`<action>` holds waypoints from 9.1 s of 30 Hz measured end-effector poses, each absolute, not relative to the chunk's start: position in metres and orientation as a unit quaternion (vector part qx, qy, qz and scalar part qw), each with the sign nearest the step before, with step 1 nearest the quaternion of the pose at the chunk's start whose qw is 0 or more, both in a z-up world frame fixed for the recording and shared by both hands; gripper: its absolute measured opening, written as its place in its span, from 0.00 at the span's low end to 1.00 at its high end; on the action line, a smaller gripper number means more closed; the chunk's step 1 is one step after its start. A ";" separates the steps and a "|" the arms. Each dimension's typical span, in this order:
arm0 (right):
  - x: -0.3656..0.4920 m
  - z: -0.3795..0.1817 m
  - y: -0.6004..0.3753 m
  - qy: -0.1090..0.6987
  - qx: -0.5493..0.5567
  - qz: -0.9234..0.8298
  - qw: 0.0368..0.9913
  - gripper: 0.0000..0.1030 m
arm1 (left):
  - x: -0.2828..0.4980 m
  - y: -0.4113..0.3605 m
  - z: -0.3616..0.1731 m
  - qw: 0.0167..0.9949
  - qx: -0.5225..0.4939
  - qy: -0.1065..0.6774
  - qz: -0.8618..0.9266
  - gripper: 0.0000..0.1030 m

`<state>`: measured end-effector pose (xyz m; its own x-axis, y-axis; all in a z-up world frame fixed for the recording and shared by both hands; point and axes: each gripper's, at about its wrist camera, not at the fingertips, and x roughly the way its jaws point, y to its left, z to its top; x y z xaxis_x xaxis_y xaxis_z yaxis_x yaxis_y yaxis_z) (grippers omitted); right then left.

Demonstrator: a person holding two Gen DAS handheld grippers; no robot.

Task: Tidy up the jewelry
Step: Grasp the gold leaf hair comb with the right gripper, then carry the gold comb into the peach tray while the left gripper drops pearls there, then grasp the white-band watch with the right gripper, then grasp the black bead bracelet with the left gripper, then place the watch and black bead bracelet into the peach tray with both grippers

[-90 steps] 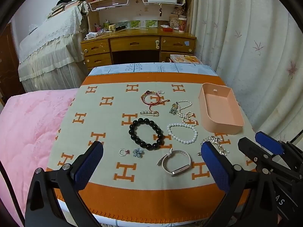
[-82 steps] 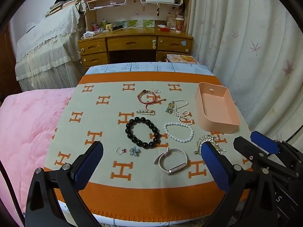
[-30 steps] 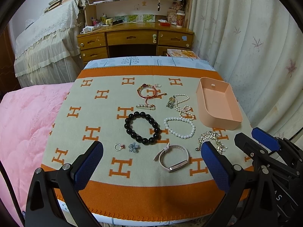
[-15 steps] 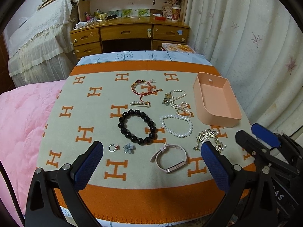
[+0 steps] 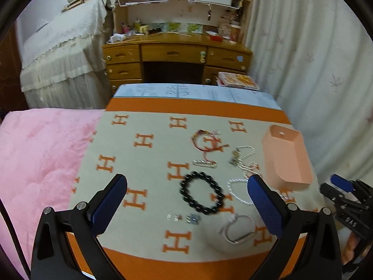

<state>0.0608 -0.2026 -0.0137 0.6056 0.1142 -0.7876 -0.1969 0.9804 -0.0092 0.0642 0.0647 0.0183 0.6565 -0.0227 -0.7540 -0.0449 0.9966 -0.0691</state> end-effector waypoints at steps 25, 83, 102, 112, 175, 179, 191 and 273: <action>0.090 -0.122 -0.193 0.559 -0.053 0.146 0.814 0.40 | 0.152 -0.022 -0.100 0.837 0.096 0.516 -0.151 0.75; 0.120 -0.042 -0.252 0.422 0.025 0.086 0.902 0.08 | 0.206 -0.121 0.022 0.853 0.013 0.467 -0.234 0.05; 0.158 -0.100 -0.254 0.496 0.024 0.081 0.864 0.08 | 0.248 -0.175 -0.078 0.824 0.100 0.514 -0.216 0.25; 0.145 -0.098 -0.251 0.490 0.043 0.079 0.867 0.10 | 0.222 -0.134 -0.058 0.867 0.053 0.457 -0.193 0.76; 0.101 -0.136 -0.080 0.620 0.120 0.149 0.761 0.33 | 0.068 0.141 -0.089 0.882 -0.111 0.458 0.004 0.84; 0.103 -0.137 -0.081 0.625 0.129 0.138 0.758 0.33 | 0.068 0.143 -0.092 0.881 -0.116 0.458 -0.002 0.84; 0.110 -0.150 -0.116 0.641 0.286 0.120 0.702 0.33 | 0.069 0.138 -0.096 0.878 -0.115 0.464 -0.016 0.84; 0.134 -0.058 -0.271 0.413 0.136 0.142 0.889 0.05 | 0.203 -0.085 -0.027 0.889 0.007 0.443 -0.117 0.59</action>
